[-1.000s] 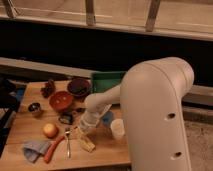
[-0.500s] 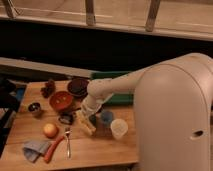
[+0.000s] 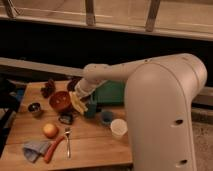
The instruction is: Place banana in red bowl
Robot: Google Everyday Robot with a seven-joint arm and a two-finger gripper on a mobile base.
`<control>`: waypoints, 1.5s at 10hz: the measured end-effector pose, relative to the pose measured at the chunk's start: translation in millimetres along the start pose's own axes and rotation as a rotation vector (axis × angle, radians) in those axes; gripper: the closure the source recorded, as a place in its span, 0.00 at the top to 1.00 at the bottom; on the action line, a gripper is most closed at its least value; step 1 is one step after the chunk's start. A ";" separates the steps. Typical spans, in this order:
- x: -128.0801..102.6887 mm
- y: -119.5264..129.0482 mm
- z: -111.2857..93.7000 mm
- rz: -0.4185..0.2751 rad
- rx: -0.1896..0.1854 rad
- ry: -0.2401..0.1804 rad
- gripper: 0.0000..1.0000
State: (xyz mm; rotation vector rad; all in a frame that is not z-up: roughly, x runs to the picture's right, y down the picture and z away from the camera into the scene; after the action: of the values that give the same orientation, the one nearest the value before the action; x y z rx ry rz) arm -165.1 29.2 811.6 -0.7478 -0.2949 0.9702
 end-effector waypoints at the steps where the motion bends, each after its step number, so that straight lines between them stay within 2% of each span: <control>1: -20.2 6.0 3.8 -0.028 -0.020 -0.017 0.00; 3: -35.1 7.7 4.4 -0.046 -0.032 -0.033 0.00; 6: -33.6 7.9 5.2 -0.045 -0.033 -0.029 0.02; 8: -26.3 6.4 12.3 -0.028 -0.042 -0.014 0.16; 9: -23.7 6.3 22.2 -0.029 -0.051 -0.009 0.26; 11: -35.0 14.8 42.4 -0.060 -0.081 -0.007 0.48; 13: -50.5 25.7 51.2 -0.091 -0.106 -0.014 0.68; 14: -56.2 28.9 50.7 -0.104 -0.113 -0.021 0.76; 15: -58.6 31.4 50.7 -0.115 -0.119 -0.022 0.80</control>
State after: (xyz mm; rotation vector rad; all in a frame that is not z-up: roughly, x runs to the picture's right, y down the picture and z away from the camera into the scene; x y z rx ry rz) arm -244.8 13.7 831.8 -0.8203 -0.4135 0.8580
